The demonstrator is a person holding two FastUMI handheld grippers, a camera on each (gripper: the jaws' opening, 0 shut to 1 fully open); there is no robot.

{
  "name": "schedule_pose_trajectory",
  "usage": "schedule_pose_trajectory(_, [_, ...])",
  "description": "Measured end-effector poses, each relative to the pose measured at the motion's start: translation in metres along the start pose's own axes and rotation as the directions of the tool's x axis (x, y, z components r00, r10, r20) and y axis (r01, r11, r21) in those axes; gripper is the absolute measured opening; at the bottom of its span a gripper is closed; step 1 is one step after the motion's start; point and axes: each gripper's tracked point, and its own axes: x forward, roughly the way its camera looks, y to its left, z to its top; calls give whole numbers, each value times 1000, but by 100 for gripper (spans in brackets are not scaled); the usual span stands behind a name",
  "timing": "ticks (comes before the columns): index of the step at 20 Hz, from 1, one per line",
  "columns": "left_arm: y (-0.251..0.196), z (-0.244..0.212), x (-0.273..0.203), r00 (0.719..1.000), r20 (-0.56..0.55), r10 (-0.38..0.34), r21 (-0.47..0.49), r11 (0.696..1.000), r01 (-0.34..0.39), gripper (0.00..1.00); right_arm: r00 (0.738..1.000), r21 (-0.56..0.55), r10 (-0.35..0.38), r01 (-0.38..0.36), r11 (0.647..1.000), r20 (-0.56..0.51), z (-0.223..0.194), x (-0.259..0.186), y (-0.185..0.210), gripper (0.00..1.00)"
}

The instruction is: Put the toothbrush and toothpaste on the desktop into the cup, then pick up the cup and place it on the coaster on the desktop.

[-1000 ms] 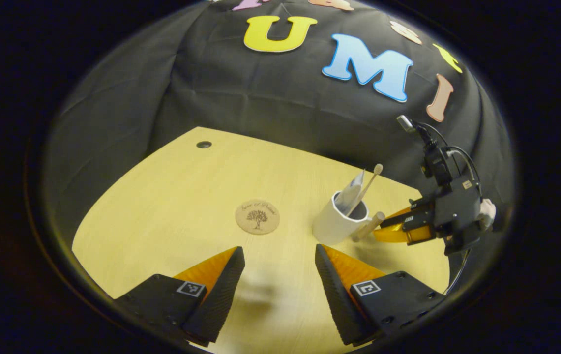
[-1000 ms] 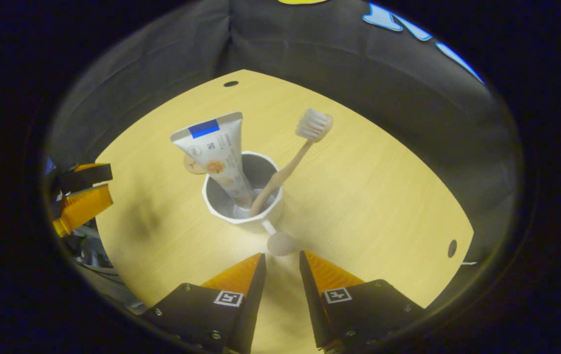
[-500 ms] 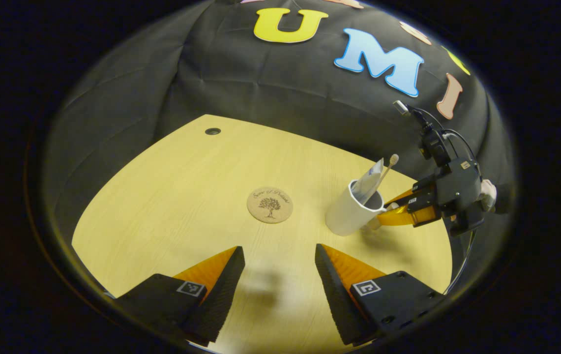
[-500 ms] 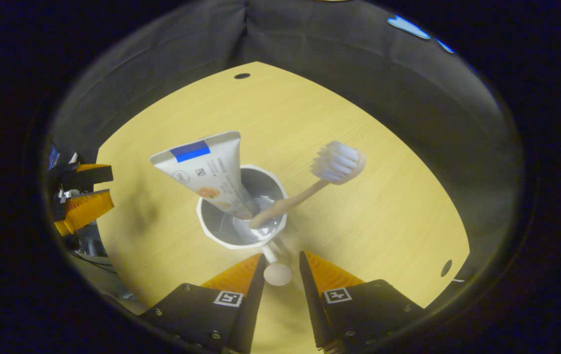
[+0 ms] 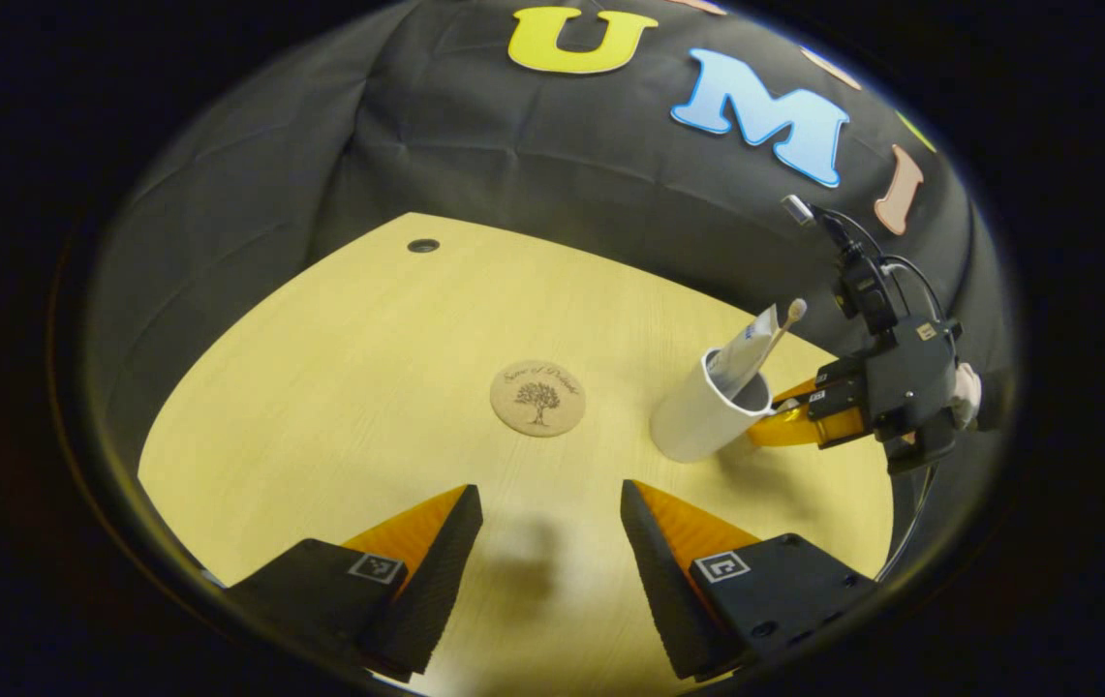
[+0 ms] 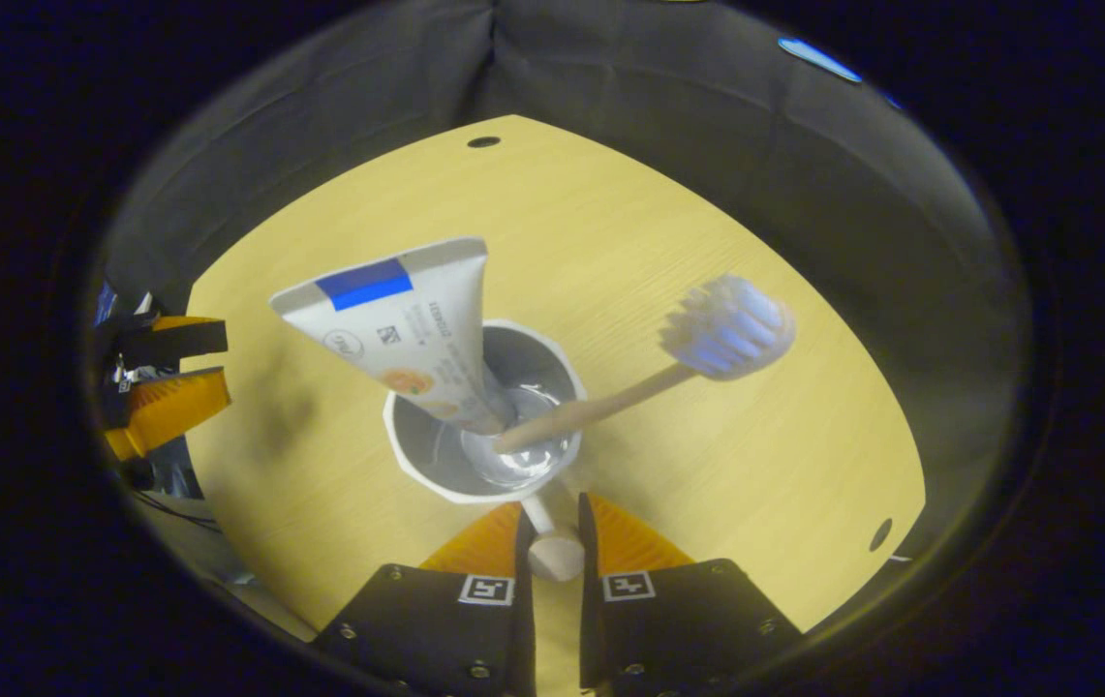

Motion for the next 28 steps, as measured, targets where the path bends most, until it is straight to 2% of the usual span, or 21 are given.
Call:
schedule_pose_trajectory(3, [-3,1,2,1000,-1,-7,8,1000,7,91,1000,13,-17,17,1000,24,1,0,1,18])
schedule_pose_trajectory(5, [-2,-2,0,1000,-5,-8,9,1000,8,91,998,44,-53,51,998,45,2,1,-2,10])
schedule_pose_trajectory(6, [-1,-4,-1,1000,-6,-7,10,1000,7,93,997,67,-52,48,997,51,3,2,-1,9])
schedule_pose_trajectory(8, [-1,-3,-4,1000,-7,-8,8,1000,8,91,997,96,-51,46,994,54,3,2,2,9])
schedule_pose_trajectory(11, [2,-1,-6,1000,-4,-5,7,1000,5,93,995,95,-62,55,994,76,9,-3,3,9])
schedule_pose_trajectory(14, [11,-5,-12,1000,-4,2,4,1000,-2,91,993,133,-35,20,991,110,30,-6,23,9])
schedule_pose_trajectory(15, [13,-4,-15,1000,-1,4,3,1000,-4,93,992,135,-31,14,991,121,38,-4,28,9])
schedule_pose_trajectory(21, [37,-1,-27,1000,5,30,-3,1000,-30,91,988,106,-16,0,994,152,83,4,62,9])
schedule_pose_trajectory(22, [42,-2,-30,999,6,36,-5,999,-36,91,988,99,-14,-1,995,154,87,7,68,13])
schedule_pose_trajectory(23, [49,-3,-33,999,5,43,-9,999,-43,93,988,93,-9,-6,996,154,91,10,74,9])
schedule_pose_trajectory(26, [70,-6,-42,997,6,72,-32,997,-72,91,990,74,1,-12,997,140,99,23,89,9])
schedule_pose_trajectory(27, [77,-6,-44,997,7,82,-42,996,-81,91,991,67,-2,-7,998,135,101,27,92,13])
schedule_pose_trajectory(28, [84,-7,-47,996,9,91,-53,995,-90,91,992,62,-8,-1,998,130,100,34,101,13])
